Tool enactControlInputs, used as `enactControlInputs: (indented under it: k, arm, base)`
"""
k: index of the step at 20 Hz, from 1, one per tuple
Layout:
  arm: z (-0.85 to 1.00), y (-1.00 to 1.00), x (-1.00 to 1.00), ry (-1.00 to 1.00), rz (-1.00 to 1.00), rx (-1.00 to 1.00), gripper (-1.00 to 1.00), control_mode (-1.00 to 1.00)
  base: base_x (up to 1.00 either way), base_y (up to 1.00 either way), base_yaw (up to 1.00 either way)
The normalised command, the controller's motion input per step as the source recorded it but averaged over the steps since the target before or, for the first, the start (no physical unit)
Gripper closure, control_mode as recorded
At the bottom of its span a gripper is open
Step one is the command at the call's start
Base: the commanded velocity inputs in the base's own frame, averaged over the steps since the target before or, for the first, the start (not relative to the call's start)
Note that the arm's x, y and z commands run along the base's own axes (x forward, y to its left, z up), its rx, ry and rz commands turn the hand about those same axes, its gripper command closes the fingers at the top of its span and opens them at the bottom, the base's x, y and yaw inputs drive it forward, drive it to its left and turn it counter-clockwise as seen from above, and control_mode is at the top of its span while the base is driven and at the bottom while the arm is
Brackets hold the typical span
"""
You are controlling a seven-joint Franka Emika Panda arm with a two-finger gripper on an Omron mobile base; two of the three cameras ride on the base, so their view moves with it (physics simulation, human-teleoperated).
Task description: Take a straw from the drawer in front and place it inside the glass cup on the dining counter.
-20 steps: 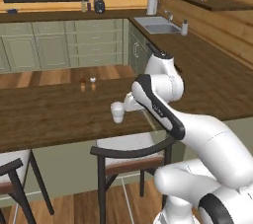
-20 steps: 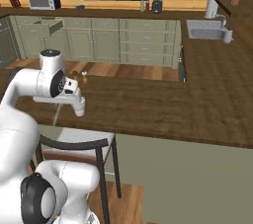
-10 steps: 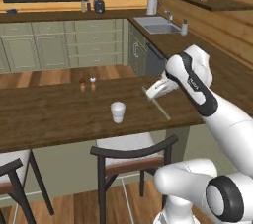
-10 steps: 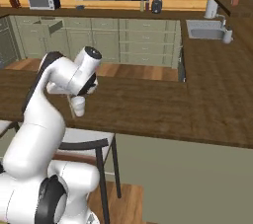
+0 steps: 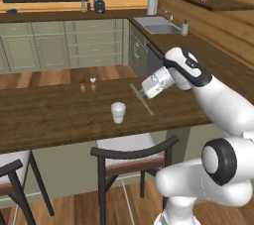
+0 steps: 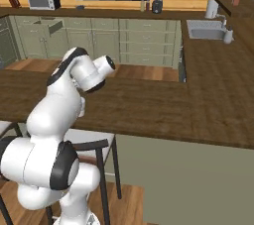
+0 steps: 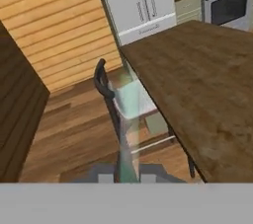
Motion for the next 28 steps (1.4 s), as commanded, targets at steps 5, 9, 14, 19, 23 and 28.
enactControlInputs:
  k: [5, 9, 14, 19, 23, 28]
  arm:
    - [0.0, 0.3, 0.59, 0.0, 0.14, 0.31, 1.0, -1.0]
    - [-0.02, 0.08, 0.77, 0.0, 0.06, 0.28, 1.0, -1.0]
    - [-0.18, 0.16, 0.64, 0.0, 0.01, 0.14, 1.0, -1.0]
    - [-0.2, 0.26, 0.33, 0.0, 0.0, 0.02, 1.0, -1.0]
    - [-0.19, 0.12, 0.47, 0.0, 0.0, 0.0, 1.0, -1.0]
    - [-0.21, 0.04, 0.52, 0.0, 0.0, 0.0, 1.0, -1.0]
  base:
    - [0.0, 0.0, 0.0]
    - [0.0, 0.0, 0.0]
    - [0.0, 0.0, 0.0]
    - [0.0, 0.0, 0.0]
    - [0.0, 0.0, 0.0]
    - [0.0, 0.0, 0.0]
